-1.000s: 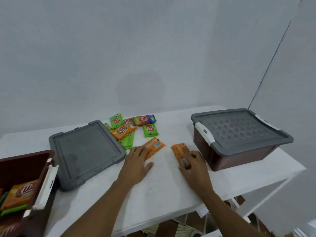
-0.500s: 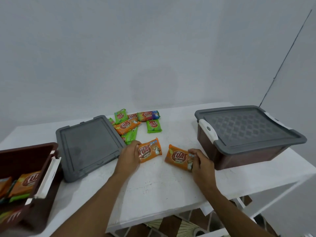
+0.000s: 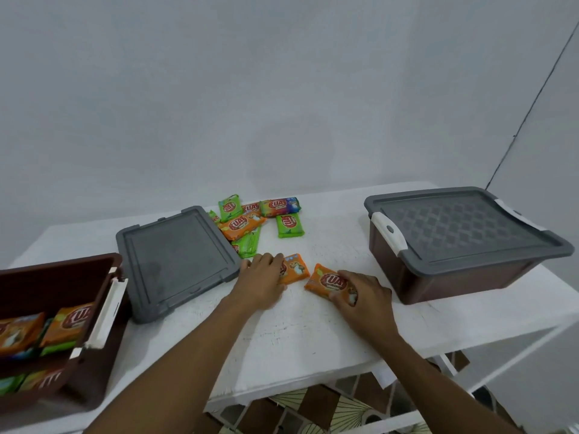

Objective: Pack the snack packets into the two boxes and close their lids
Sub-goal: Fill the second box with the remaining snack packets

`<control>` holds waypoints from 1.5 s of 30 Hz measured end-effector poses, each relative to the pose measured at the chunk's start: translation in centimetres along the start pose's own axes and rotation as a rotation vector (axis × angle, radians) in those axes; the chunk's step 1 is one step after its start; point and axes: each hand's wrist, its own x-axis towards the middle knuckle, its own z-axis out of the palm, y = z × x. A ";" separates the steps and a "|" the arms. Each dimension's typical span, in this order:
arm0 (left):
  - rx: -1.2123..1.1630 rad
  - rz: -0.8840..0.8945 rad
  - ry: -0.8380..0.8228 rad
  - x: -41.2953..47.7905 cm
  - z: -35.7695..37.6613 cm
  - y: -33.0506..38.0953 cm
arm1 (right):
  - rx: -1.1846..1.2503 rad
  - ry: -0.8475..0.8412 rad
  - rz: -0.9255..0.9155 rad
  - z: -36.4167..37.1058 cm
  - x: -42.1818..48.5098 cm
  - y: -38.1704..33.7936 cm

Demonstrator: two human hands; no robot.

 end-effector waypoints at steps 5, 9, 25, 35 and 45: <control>0.208 0.077 -0.127 0.0 -3.8 0.4 | -0.080 -0.260 0.145 -2.2 2.5 -3.5; 0.063 0.057 -0.245 -1.0 -7.1 -1.9 | 0.130 -0.242 0.197 -2.6 3.0 -7.3; -0.294 0.048 -0.196 -18.7 -17.7 -26.9 | 0.416 -0.311 -0.132 1.0 1.1 -34.1; -0.192 -0.002 -0.589 -24.2 -11.8 -34.8 | -0.311 -0.966 -0.619 9.5 -2.3 -44.3; -0.034 0.054 -0.654 -24.5 -11.1 -35.8 | -0.612 -0.941 -0.704 11.9 -3.6 -42.7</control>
